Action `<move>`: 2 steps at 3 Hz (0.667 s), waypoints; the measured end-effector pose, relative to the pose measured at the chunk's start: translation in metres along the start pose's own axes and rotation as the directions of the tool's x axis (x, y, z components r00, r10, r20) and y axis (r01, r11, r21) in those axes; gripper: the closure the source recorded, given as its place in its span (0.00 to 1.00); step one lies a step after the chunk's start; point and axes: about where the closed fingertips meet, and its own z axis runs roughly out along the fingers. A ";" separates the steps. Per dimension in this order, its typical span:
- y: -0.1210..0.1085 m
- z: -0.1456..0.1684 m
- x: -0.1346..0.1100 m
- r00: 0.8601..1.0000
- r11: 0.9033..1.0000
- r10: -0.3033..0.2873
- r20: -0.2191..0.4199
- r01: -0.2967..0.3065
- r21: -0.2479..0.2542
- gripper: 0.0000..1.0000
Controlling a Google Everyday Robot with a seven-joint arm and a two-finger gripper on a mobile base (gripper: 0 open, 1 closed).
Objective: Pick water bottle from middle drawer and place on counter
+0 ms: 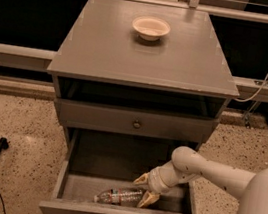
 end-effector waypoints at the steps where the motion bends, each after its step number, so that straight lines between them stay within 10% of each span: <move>1: -0.003 0.023 0.008 1.000 0.999 -0.027 0.011 0.027 0.028 0.36; 2: -0.006 0.035 0.007 0.998 0.998 -0.050 0.030 0.049 0.041 0.36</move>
Offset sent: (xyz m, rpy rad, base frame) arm 0.0061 0.0235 -0.0407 0.0745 -0.0773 0.0245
